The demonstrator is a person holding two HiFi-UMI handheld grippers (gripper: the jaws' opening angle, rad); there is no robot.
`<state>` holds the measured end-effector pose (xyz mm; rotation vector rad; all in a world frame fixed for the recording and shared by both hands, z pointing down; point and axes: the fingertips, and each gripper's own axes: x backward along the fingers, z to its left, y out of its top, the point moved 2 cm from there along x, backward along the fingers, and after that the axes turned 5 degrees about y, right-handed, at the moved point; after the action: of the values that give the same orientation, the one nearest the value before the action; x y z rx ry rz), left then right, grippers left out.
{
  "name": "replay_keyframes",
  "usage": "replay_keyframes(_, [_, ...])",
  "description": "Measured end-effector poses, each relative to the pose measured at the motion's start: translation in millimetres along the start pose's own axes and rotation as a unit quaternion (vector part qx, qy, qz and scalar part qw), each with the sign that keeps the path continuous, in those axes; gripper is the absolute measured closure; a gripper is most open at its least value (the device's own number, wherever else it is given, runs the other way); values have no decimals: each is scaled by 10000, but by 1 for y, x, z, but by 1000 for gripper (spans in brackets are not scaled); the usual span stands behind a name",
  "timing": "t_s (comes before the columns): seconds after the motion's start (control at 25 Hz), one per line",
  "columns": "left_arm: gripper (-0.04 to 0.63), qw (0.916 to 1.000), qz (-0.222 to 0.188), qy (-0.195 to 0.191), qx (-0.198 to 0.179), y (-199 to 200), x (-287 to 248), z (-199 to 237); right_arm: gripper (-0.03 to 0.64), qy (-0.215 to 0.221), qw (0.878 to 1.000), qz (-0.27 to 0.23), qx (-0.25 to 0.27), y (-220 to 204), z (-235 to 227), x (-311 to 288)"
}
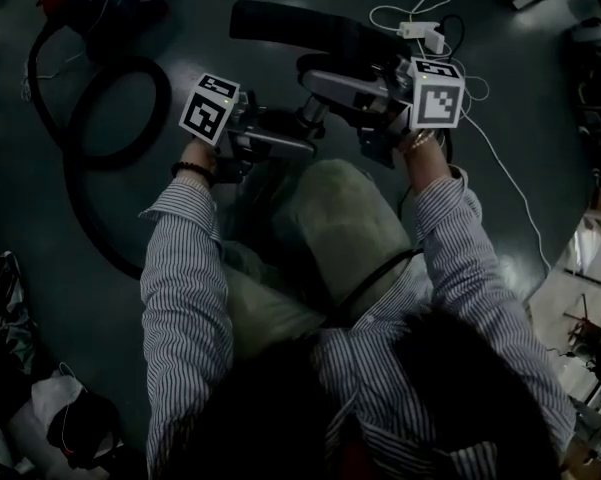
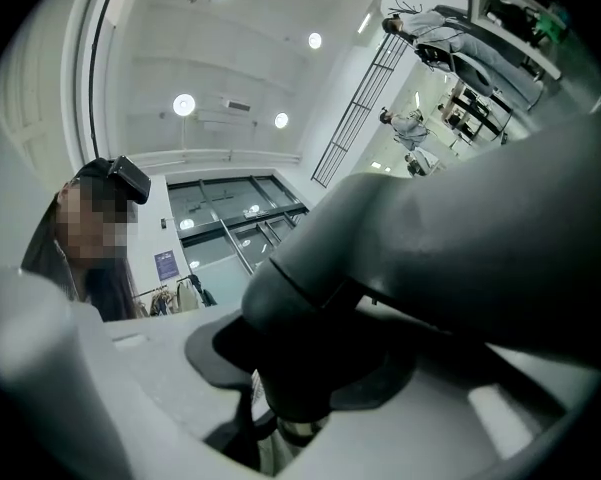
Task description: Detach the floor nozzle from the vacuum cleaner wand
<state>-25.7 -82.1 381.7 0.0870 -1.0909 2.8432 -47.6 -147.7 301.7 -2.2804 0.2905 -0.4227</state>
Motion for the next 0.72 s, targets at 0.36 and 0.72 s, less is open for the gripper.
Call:
replay_keyframes(0.36, [353, 9976, -141, 460, -498, -2, -1, 2, 453, -307, 9994, -158, -66, 2, -3, -1])
replay_keyframes(0.72, [354, 9961, -258, 589, -598, 0, -3, 2, 465, -876, 9955, -336, 114, 7, -6, 7])
